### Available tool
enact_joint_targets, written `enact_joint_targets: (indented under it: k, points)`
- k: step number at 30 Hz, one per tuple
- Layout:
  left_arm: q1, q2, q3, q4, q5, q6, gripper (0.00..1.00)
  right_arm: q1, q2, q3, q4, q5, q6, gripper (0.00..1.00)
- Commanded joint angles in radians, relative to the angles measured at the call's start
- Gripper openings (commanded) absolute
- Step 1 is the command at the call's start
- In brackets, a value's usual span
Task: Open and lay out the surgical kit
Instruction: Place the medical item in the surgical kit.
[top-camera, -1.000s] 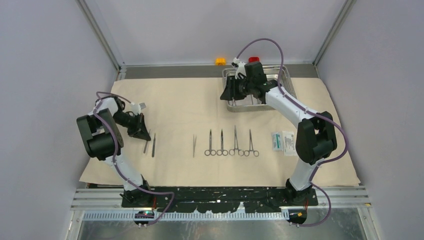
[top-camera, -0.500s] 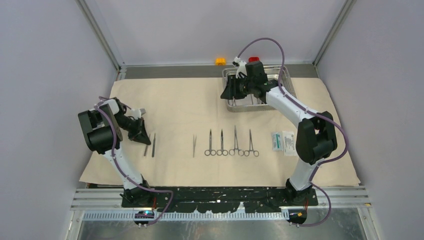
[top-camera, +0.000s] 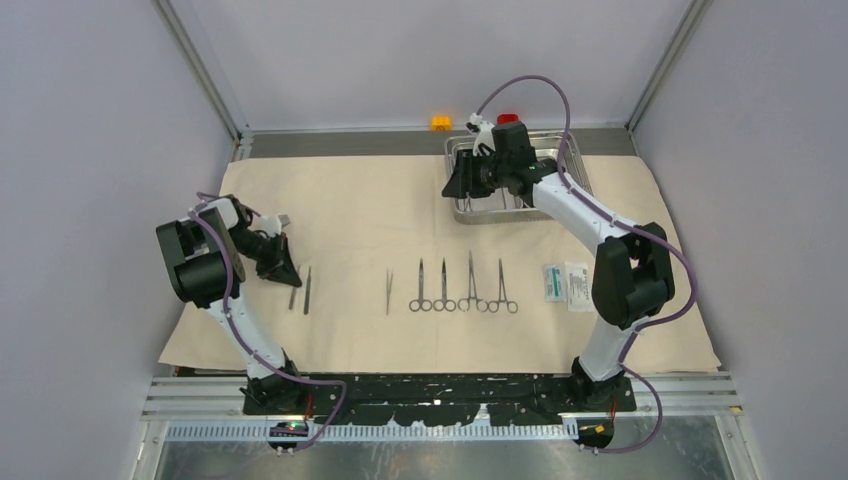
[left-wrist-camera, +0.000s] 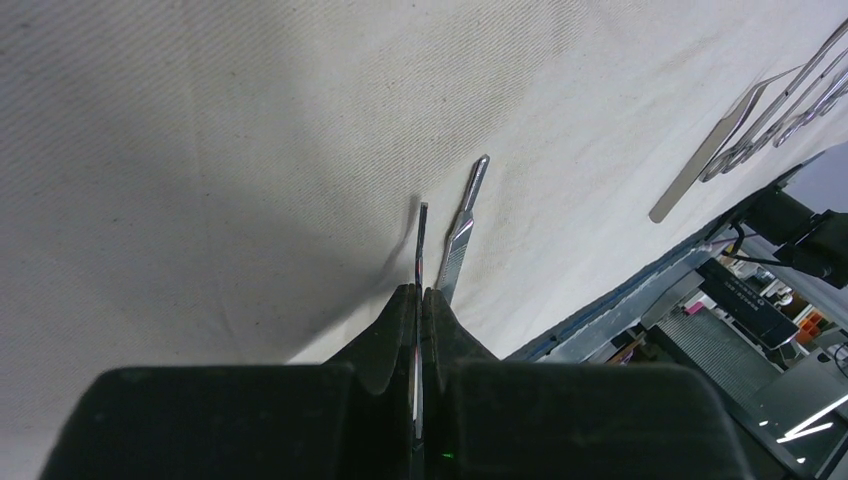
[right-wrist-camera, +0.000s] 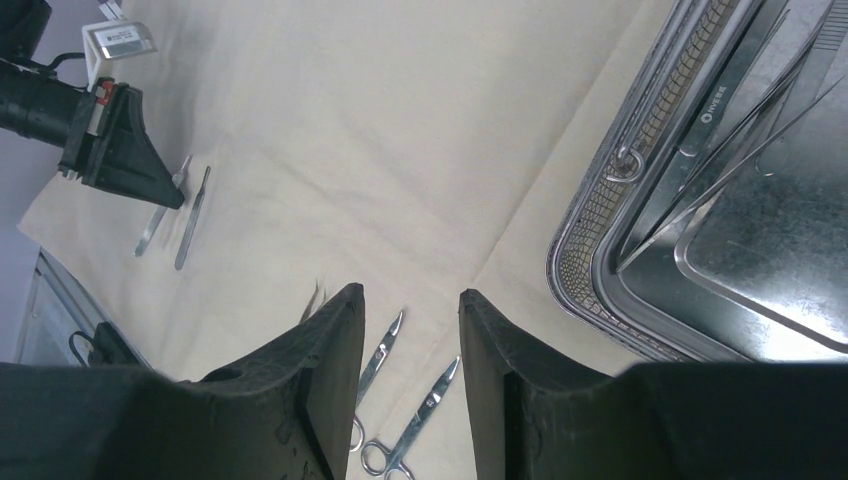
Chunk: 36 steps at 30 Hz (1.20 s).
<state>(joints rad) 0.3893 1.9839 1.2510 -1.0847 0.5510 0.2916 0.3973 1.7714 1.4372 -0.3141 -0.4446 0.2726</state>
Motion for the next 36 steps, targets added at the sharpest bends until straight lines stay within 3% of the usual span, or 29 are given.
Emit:
enact_joint_targets:
  k: [1, 13, 36]
  points:
    - [0.008, 0.003, 0.014, 0.018, 0.014, -0.006, 0.00, -0.006, -0.023, 0.004, 0.041, -0.014, 0.008, 0.45]
    - [0.009, 0.035, 0.016, 0.017, -0.004, -0.003, 0.01, -0.005, -0.023, 0.002, 0.041, -0.015, 0.010, 0.45]
    - [0.008, 0.061, 0.028, 0.002, -0.051, -0.006, 0.12, -0.005, -0.012, 0.001, 0.041, -0.025, 0.011, 0.45]
